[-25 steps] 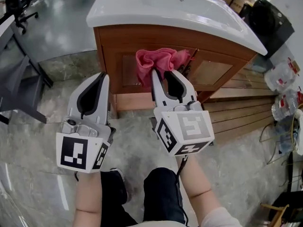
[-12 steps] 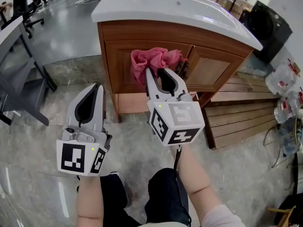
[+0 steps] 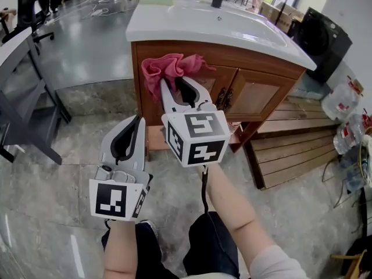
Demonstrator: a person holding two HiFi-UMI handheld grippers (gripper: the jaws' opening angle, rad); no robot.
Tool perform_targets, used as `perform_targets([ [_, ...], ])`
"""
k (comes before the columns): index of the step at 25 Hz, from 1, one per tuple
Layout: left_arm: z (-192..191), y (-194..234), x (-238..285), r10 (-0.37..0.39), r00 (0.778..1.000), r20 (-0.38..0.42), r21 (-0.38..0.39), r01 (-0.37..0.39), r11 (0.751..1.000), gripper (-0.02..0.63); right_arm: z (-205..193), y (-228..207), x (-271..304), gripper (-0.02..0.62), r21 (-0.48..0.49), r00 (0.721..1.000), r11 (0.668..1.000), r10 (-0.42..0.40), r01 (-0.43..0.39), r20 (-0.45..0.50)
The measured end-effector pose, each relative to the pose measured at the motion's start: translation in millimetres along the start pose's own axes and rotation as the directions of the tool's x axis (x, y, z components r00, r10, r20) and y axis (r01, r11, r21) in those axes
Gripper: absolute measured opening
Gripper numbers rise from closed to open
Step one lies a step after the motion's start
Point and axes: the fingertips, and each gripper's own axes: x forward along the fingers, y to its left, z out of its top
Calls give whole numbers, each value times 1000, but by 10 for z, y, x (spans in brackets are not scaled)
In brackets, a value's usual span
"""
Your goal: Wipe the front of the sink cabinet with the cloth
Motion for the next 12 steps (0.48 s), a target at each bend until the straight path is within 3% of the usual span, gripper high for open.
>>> perform_targets([
  [12,97,210,16,36,998,55,-41,-34,999,6,111,182,550,87,-67,1000,998,-10,9,-4],
])
